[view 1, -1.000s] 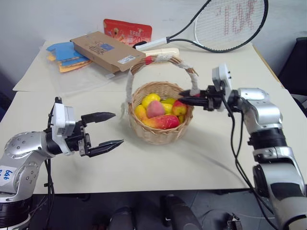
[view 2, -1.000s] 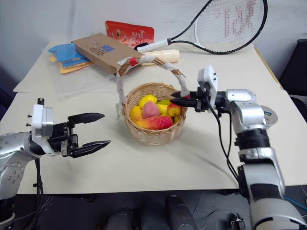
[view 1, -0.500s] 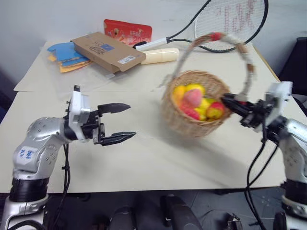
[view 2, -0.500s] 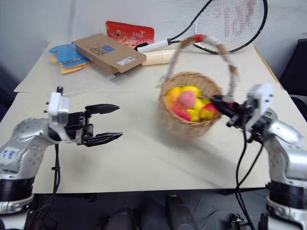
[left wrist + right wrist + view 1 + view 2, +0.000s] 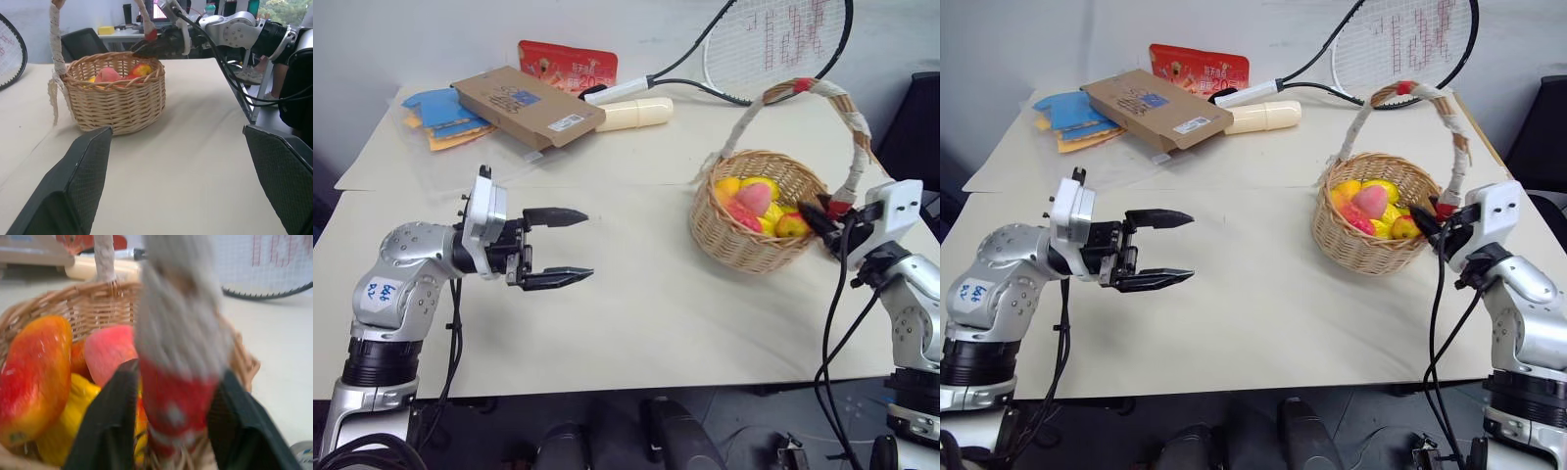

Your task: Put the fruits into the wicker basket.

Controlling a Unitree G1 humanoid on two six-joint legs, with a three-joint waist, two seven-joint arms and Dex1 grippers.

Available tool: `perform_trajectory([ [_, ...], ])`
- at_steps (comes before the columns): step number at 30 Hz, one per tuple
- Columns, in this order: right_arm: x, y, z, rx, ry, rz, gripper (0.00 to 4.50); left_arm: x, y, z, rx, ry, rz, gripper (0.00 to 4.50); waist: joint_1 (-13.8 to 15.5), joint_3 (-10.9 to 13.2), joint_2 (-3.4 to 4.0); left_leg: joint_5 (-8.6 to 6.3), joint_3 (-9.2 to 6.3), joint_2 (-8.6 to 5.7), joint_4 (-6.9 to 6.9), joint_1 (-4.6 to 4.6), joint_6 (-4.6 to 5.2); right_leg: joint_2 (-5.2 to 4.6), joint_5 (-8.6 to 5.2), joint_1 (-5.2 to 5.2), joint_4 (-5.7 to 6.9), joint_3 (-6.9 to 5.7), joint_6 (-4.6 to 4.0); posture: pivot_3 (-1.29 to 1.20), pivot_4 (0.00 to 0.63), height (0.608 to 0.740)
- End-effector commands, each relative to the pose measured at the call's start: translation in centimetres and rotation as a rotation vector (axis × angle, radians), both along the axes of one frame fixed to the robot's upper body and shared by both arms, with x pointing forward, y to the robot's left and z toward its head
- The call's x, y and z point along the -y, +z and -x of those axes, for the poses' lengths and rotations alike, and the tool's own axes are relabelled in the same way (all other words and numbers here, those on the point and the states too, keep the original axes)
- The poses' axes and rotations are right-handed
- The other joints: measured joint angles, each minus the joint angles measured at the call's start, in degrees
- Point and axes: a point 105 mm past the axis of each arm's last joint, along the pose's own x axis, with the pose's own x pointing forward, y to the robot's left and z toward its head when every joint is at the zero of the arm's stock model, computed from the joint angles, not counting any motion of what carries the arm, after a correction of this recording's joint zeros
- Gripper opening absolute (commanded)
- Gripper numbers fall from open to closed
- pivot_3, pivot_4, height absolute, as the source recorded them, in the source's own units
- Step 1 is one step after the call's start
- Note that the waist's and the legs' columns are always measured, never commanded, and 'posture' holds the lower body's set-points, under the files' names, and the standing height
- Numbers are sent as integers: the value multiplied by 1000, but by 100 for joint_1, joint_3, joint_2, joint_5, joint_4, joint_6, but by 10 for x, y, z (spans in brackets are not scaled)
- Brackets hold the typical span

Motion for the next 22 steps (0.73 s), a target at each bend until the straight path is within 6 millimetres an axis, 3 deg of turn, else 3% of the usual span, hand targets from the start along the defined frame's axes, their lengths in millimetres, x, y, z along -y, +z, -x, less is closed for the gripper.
perform_trajectory([
  [1,11,27,24,90,49,61,3182,-10,0,7,25,40,-18,4500,12,0,0,0,-1,0,0,0,0,0,0,0,0,-1,0,0,150,740],
  [5,16,30,57,93,187,152,4490,-21,-9,12,11,93,-35,4500,58,0,0,-1,-5,0,-1,0,2,0,-1,2,-3,-2,2,0,150,740],
  [7,24,27,68,84,227,215,4490,-24,-10,14,13,124,-44,4500,85,0,0,-4,-5,-2,2,1,8,-1,0,9,-6,-2,5,0,150,740],
  [9,22,9,78,32,322,348,4490,-30,-16,17,7,164,-78,4500,108,0,0,-18,-4,-4,4,9,39,-1,5,19,-11,0,13,0,150,740],
  [12,-5,-23,94,-3,564,447,4490,-43,-37,25,-38,211,-124,4500,91,0,1,-28,-4,1,-4,30,51,4,5,45,-21,-2,13,0,150,740],
  [16,-43,-55,90,25,699,355,4490,-51,-66,29,-40,307,-170,4500,38,2,-1,-29,-9,5,-5,44,50,0,4,64,-23,-7,11,0,150,740],
  [18,-63,-82,95,20,825,422,4490,-50,-70,24,38,373,-157,4500,46,2,-1,-30,-11,4,-6,65,50,-2,4,90,-28,-9,10,0,150,740],
  [22,-76,-93,85,81,831,407,4490,-51,-80,29,38,424,-140,4500,102,4,-2,-41,-2,0,-7,87,60,-8,2,106,-29,-7,7,0,150,740],
])
